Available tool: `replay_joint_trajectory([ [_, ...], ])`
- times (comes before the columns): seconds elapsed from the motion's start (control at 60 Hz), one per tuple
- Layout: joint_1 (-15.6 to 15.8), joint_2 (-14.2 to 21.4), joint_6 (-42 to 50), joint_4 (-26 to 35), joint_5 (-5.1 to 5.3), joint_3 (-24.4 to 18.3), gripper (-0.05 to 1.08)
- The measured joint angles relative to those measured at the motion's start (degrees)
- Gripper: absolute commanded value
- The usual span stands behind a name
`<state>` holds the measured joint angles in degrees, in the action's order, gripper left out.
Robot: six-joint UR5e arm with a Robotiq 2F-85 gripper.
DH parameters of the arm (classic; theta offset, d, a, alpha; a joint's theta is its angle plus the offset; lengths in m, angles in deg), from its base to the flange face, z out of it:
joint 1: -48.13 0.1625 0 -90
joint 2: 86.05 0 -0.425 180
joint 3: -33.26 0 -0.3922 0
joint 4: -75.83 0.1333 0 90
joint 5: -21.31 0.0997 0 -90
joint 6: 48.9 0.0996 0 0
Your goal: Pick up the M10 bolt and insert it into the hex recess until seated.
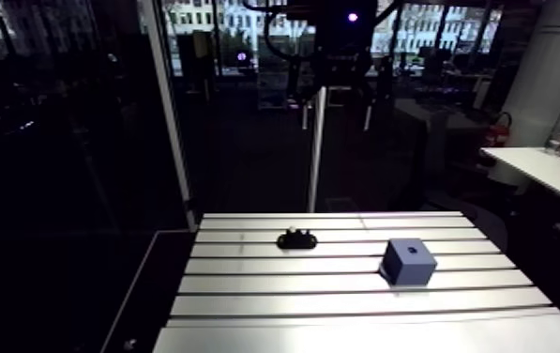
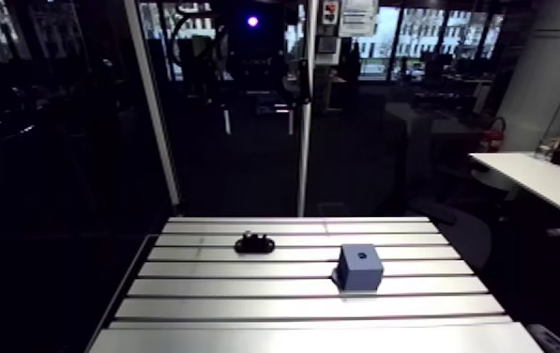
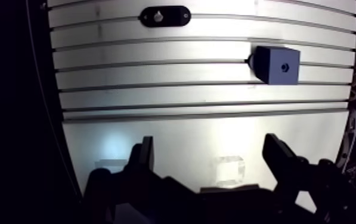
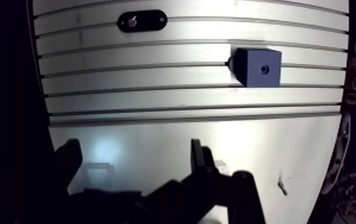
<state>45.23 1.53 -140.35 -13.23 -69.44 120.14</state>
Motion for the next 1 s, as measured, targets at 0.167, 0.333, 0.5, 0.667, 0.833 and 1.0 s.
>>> replay_joint_trajectory([
  [0.167,2.5,-1.5,-0.7,2.3,-0.82,-4.2,0.01],
  [0.333,5.2,-3.2,-1.5,4.9,-1.75,-8.9,0.01],
  [0.5,6.8,-4.2,-1.9,6.3,-2.28,-11.6,0.01],
  [0.667,7.1,-4.5,-2.0,6.7,-2.41,-12.3,0.01],
  [0.833,7.2,-4.5,-2.0,6.8,-2.48,-12.5,0.01],
  [1.0,7.2,-4.3,-2.0,6.8,-2.58,-12.5,0.01],
])
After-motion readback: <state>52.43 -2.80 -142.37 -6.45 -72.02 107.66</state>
